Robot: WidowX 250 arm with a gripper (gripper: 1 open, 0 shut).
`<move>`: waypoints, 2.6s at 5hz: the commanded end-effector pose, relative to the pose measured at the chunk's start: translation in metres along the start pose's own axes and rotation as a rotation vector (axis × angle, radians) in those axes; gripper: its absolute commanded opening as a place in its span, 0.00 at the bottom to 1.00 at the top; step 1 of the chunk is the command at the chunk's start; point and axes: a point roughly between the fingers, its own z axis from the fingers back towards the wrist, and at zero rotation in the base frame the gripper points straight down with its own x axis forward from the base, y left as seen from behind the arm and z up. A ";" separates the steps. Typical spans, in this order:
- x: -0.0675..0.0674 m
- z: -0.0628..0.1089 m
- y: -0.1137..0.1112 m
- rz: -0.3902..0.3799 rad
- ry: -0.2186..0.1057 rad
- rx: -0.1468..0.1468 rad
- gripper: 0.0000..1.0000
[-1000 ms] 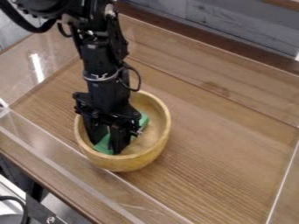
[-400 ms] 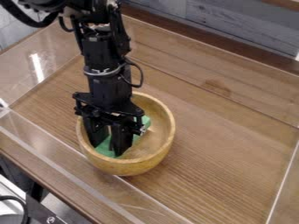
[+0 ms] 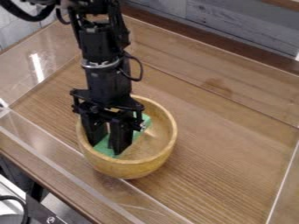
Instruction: Remove the green block from inside the brown bowl and put it on the table
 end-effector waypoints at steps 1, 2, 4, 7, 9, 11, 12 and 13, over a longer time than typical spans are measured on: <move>0.001 0.020 -0.004 0.004 -0.034 -0.005 0.00; 0.000 0.030 -0.006 0.009 -0.037 -0.018 0.00; -0.001 0.046 -0.008 0.010 -0.047 -0.037 0.00; -0.002 0.061 -0.016 -0.004 -0.054 -0.061 0.00; -0.005 0.068 -0.033 -0.019 -0.046 -0.073 0.00; -0.004 0.058 -0.106 -0.153 -0.044 -0.049 0.00; -0.005 0.032 -0.153 -0.227 -0.060 -0.019 0.00; -0.001 0.020 -0.156 -0.241 -0.090 -0.010 0.00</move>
